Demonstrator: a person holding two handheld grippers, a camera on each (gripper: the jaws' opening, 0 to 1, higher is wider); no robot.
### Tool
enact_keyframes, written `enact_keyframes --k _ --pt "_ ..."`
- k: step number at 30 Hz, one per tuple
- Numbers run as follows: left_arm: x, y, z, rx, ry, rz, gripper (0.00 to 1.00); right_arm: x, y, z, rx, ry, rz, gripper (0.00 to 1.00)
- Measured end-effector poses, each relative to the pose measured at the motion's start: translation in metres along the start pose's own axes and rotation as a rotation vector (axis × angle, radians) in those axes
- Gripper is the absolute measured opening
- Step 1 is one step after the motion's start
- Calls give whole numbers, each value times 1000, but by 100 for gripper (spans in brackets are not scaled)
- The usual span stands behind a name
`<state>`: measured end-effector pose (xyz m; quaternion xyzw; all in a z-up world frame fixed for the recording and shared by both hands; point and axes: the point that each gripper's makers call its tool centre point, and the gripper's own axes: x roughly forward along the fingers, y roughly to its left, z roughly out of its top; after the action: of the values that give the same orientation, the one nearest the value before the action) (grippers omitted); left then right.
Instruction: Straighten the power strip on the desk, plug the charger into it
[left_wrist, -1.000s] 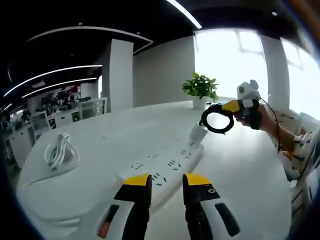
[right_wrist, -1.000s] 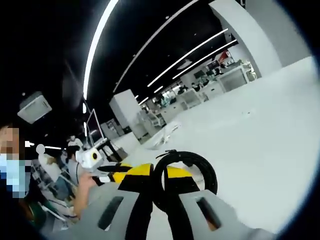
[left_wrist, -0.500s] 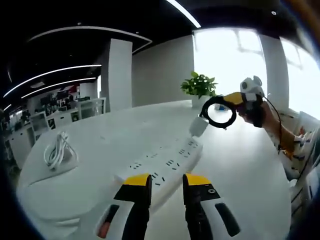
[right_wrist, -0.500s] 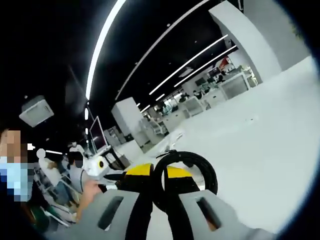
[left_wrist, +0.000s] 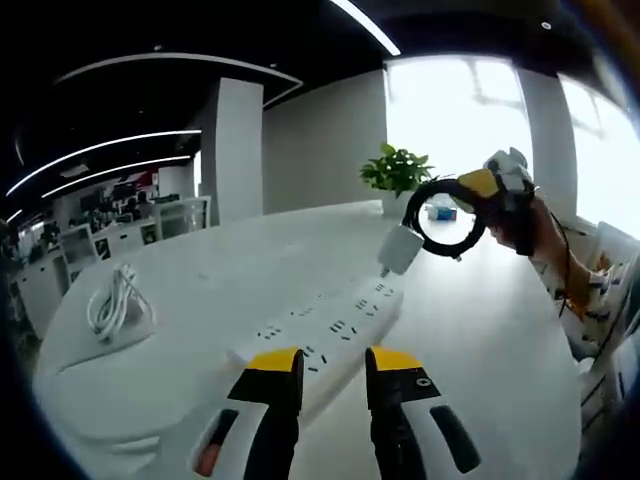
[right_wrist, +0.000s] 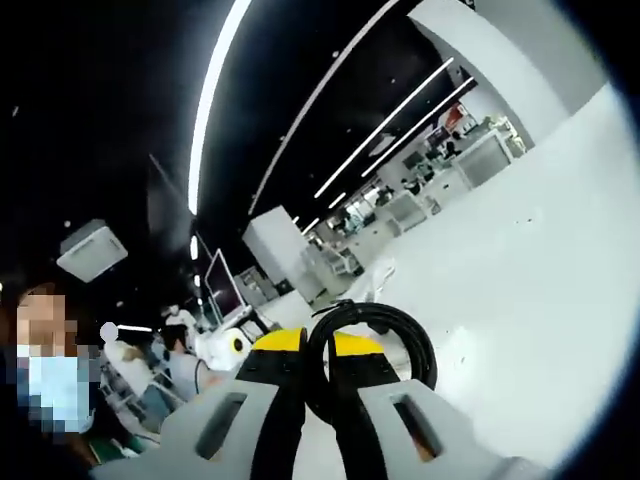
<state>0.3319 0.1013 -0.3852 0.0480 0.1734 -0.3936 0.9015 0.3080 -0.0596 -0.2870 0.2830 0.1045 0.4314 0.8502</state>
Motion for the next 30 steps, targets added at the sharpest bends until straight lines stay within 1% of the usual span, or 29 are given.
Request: enact_keyframes --k 3,6,12,17,21,25,30 --pt "-1 -1 1 2 -3 -2 25 0 -3 0 30 -4 1 7" --pt "-1 -1 2 3 -6 -4 25 -1 -9 3 49 -11 -5 7" --pt "-2 -3 1 10 -6 0 26 -3 -16 5 46 -23 -33 7" --pt "-1 -4 0 9 -6 -2 26 -5 -17 7 65 -26 -28 7" --pt "-1 -5 -1 8 -4 0 26 -3 -15 3 70 -23 -23 7" --pt "-2 -5 -1 8 -5 0 26 -1 -19 2 80 -25 -30 7" --pt "-2 -6 -1 9 -5 -1 26 -1 -18 1 110 -46 -25 7"
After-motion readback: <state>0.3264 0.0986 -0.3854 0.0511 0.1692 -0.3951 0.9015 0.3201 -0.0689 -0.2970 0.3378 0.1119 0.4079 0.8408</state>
